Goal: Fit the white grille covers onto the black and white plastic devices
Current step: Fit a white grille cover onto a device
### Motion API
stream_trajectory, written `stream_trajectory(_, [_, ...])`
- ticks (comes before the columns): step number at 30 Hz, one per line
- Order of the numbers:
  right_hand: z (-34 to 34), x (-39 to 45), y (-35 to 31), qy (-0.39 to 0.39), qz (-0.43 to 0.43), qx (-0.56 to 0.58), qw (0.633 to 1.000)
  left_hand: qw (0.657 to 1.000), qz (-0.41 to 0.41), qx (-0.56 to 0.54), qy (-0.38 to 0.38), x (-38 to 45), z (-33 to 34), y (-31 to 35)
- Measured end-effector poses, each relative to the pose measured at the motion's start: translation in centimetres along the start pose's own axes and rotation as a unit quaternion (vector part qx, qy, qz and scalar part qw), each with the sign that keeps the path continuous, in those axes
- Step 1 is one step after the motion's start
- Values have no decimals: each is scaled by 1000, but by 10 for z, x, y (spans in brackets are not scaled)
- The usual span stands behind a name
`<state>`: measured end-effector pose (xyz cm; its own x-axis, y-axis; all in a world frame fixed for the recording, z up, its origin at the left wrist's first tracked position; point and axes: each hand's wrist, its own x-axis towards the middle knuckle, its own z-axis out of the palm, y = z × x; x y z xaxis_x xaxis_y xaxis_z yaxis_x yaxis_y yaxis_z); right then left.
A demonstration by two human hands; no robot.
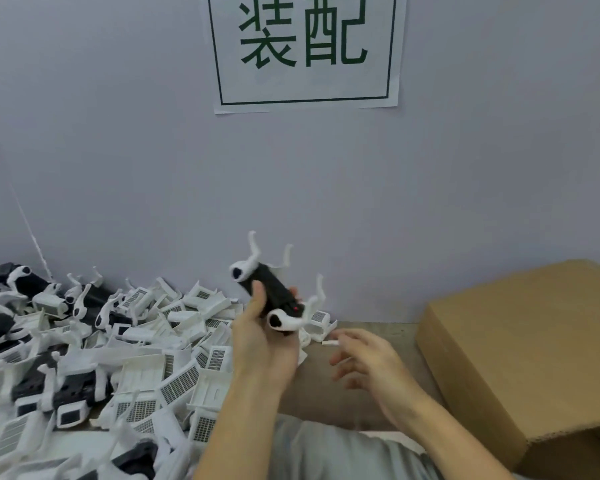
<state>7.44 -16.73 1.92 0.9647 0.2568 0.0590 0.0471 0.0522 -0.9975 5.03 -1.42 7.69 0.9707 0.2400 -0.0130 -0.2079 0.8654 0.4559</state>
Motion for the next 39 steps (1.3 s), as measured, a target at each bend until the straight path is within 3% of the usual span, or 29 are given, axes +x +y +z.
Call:
stream_trajectory(2, [11,11,3,46,-15,-223,974,996,4,-88,-4,1,-3,17])
stream_trajectory(4, [26,20,2,35,-32,-347,937,990,-3,-141,-21,0,-6,25])
stream_trajectory(10, [64,43,18,24,-36,-466,884,997,22,-72,-20,2,-7,23])
stream_trajectory(13, [62,45,17,71,-66,-446,890,999,28,7,-22,6,-8,21])
stream_trajectory(16, [39,39,6,80,-59,-381,919,993,33,115,-2,10,-8,11])
stream_trajectory(21, [-11,9,-6,117,-42,-310,943,932,91,350,32,11,-13,-14])
stream_trajectory(23, [-25,-2,-12,98,-24,-315,944,901,109,419,19,11,-13,-24])
stream_trajectory(27, [-42,-11,-35,13,1,-408,913,881,71,468,7,12,-11,-36])
stream_trajectory(32, [-45,-11,-55,-30,-12,-441,897,818,128,560,-35,5,-19,-54])
stream_trajectory(39, [-37,-3,-42,152,-72,-263,950,807,114,563,-138,-7,-12,-72])
